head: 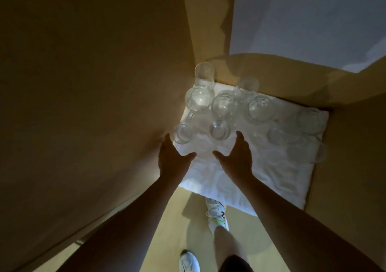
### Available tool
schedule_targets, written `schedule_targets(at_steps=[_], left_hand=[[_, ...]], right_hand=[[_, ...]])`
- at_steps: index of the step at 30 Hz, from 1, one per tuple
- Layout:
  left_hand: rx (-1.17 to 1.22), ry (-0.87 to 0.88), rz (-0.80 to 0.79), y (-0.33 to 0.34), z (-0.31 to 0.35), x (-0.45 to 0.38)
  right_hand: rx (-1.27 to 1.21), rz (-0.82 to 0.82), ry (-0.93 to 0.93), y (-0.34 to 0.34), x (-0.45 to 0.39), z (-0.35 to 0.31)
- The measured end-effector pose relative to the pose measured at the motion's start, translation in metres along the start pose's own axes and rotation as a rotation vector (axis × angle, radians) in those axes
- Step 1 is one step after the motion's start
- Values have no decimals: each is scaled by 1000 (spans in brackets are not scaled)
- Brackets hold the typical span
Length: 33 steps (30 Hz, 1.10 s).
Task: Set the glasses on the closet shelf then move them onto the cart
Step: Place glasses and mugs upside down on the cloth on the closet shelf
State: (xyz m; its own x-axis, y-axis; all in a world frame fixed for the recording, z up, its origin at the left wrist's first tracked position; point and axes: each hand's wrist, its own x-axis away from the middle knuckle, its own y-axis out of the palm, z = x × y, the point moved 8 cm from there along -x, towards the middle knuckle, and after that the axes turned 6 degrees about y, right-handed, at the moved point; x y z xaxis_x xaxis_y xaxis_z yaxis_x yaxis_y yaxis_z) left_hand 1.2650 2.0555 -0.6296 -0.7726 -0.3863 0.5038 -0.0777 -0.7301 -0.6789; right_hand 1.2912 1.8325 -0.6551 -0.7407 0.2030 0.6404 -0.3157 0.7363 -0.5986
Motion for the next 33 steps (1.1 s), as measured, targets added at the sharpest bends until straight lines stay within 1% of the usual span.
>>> schedule_targets(at_steps=[5,13,17,19,24,27,33], left_hand=[[39,-37,54,25,-19,-21],[200,20,261,34,-18,-39],[207,77,352,30,-15,-42],[198,106,366,27,-13,-43],[195,112,358,20,-11,-41],[151,113,346,18,-9,-34],[160,128,326,10,-1,-10]], right_hand=[[-97,52,-38,16,-30,10],[-215,131,-136,29,-50,10],[-221,167,-152,32,-59,6],[-246,193,-154,33,-60,7],[-363,206,-128,32,-55,17],[-377,192,-109,28,-50,22],[-355,152,-49,20,-26,28]])
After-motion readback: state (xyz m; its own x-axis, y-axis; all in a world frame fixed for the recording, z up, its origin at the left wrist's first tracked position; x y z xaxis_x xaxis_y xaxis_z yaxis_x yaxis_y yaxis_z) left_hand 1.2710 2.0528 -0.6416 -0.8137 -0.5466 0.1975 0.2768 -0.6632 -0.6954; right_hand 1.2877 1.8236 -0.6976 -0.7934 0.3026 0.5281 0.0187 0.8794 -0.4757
